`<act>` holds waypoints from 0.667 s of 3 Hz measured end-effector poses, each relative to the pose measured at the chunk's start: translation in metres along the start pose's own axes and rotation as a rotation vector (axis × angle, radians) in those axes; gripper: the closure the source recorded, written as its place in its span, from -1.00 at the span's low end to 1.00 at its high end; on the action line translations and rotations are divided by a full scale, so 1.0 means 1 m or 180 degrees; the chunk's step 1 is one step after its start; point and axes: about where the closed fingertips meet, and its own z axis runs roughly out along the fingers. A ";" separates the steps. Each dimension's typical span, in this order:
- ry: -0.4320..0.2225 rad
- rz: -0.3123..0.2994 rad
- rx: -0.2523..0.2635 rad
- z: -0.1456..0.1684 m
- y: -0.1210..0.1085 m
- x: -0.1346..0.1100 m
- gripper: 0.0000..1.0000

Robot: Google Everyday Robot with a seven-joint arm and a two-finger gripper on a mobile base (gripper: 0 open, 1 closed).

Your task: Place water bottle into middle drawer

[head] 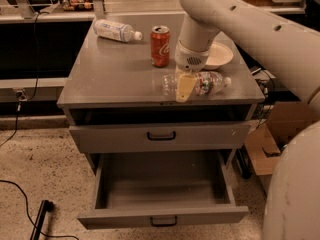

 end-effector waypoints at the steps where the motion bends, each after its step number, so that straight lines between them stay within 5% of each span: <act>1: -0.0042 0.0068 0.0105 -0.013 0.004 0.006 0.39; 2: -0.0111 0.0183 0.0194 -0.039 0.010 0.014 0.84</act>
Offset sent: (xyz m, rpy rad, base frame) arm -0.0275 -0.0383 0.0660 0.0729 -0.0785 -0.1100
